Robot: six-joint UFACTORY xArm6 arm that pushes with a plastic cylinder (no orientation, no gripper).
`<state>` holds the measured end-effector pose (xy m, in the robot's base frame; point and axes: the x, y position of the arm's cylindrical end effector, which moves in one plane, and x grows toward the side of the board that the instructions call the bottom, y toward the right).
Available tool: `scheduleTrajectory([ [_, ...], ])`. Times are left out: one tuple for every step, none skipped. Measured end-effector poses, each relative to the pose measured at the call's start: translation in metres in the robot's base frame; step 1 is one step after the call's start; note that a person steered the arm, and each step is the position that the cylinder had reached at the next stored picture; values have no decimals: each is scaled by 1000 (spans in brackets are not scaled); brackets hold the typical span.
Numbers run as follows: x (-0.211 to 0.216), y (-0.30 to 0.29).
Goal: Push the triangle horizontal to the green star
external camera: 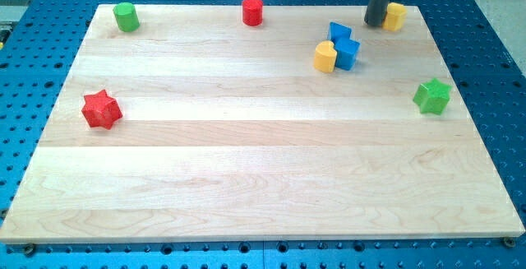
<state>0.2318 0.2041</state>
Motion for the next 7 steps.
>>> scheduleTrajectory([
  [0,-18],
  [15,-39],
  [42,-61],
  [64,-83],
  [77,-107],
  [88,-127],
  [103,-142],
])
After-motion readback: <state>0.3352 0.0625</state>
